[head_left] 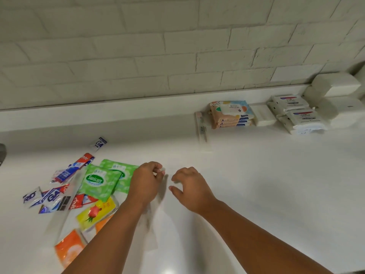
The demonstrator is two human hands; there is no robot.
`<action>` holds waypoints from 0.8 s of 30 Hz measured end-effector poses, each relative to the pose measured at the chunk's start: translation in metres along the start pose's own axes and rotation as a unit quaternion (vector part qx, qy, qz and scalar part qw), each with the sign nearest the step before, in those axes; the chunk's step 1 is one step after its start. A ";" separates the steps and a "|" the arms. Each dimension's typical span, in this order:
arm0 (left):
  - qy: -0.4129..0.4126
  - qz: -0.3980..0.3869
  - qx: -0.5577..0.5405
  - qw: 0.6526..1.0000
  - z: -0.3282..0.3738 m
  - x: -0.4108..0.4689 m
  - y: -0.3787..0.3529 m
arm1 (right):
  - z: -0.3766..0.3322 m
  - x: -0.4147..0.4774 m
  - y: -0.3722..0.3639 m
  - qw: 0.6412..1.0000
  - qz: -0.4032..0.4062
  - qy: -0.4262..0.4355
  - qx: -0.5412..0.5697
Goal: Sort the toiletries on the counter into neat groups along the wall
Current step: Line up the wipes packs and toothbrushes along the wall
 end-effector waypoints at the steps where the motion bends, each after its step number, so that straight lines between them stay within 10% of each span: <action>1: 0.008 -0.005 0.006 1.000 -0.010 -0.007 0.004 | -0.010 -0.003 -0.008 1.000 -0.018 -0.005 0.004; 24: -0.042 -0.092 0.251 0.963 -0.079 -0.055 0.013 | -0.072 -0.031 -0.098 0.944 -0.139 -0.298 0.030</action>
Point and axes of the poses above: each hand's wrist, its own x-axis towards the middle knuckle, its own y-axis out of the back of the hand, z = x × y, the point moved 7 cm from there along x, towards the middle knuckle, and after that the axes turned 14 degrees about -z, right-handed, at the moved point
